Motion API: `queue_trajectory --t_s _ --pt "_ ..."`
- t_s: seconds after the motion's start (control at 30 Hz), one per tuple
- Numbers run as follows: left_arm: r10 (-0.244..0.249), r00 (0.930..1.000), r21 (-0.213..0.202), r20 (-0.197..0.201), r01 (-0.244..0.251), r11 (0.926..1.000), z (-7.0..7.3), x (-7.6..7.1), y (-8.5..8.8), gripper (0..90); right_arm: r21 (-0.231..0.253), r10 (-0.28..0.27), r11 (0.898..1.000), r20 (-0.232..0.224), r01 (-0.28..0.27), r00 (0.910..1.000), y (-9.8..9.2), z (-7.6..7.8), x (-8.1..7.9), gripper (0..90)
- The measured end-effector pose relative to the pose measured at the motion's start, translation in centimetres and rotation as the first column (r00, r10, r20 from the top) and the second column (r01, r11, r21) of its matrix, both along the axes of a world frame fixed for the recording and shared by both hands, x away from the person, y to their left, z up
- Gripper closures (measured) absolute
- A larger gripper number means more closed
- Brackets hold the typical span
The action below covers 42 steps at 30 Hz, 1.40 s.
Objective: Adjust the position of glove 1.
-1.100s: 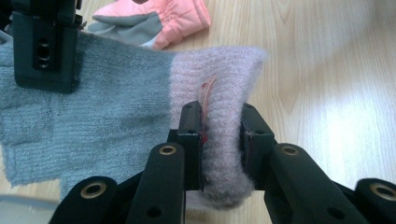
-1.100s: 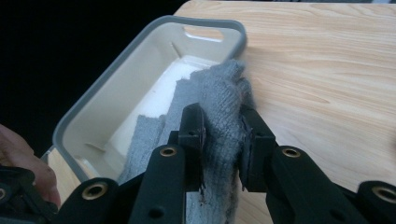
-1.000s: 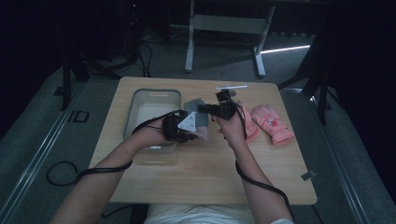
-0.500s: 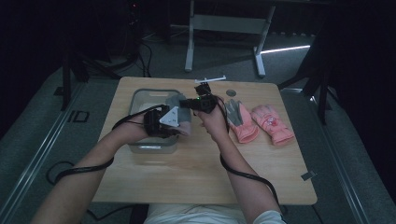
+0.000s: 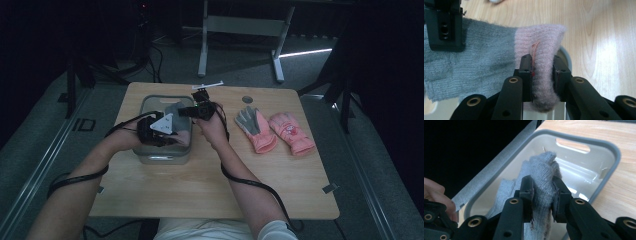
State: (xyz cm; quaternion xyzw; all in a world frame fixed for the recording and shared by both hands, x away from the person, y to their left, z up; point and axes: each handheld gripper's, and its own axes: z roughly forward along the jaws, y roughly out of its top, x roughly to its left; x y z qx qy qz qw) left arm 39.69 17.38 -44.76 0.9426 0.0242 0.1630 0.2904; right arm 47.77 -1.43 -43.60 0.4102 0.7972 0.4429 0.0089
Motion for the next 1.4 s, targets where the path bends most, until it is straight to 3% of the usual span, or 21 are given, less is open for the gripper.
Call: queue_trajectory --t_s 0.27,0.37,0.57,0.73,0.87,0.93,1.03,1.2,1.33,1.4 --pt "0.009 0.9982 0.061 -0.059 -0.005 0.9981 -2.5 1.7 0.7 73.7 -0.075 -0.006 0.997 -0.044 0.003 0.9990 2.5 -3.0 1.5 74.0" --pt "0.000 0.9986 0.119 -0.053 0.006 0.9928 -3.3 1.9 0.6 73.4 -0.095 -0.010 0.995 -0.055 0.005 0.9985 2.9 -3.9 1.7 73.9" --pt "-0.018 0.9962 0.158 -0.085 0.031 0.9869 -4.3 2.7 0.3 73.3 -0.125 -0.019 0.992 -0.086 0.008 0.9961 3.4 -4.9 2.1 73.5" --pt "-0.028 0.9962 0.189 -0.082 0.044 0.9810 -4.7 3.4 0.1 73.4 -0.142 -0.036 0.990 -0.074 0.026 0.9966 3.5 -5.1 2.2 70.0" --pt "-0.026 0.9947 0.187 -0.100 0.044 0.9814 -5.1 3.8 -0.1 73.3 -0.162 -0.054 0.986 -0.069 0.043 0.9961 3.1 -5.3 2.4 65.0" --pt "-0.018 0.9946 0.198 -0.103 0.038 0.9795 -5.2 4.0 -0.2 73.3 -0.143 -0.055 0.989 -0.076 0.044 0.9956 2.7 -5.2 2.4 64.2" --pt "-0.001 0.9921 0.178 -0.125 0.023 0.9837 -5.3 4.3 -0.2 73.1 -0.137 -0.054 0.990 -0.067 0.045 0.9963 2.5 -5.1 2.3 62.6" --pt "0.006 0.9929 0.178 -0.119 0.016 0.9839 -5.5 4.4 -0.4 71.7 -0.104 -0.047 0.994 -0.048 0.042 0.9977 2.0 -4.5 1.4 59.5" --pt "0.061 0.9876 0.142 -0.145 -0.040 0.9890 -5.0 4.3 -0.4 63.1 -0.072 -0.047 0.996 -0.016 0.046 0.9988 0.6 -3.3 0.6 54.0" --pt "0.096 0.9817 0.107 -0.165 -0.079 0.9911 -4.3 4.3 -0.2 56.2 -0.061 -0.047 0.997 -0.006 0.046 0.9989 0.0 -2.9 0.3 51.4"
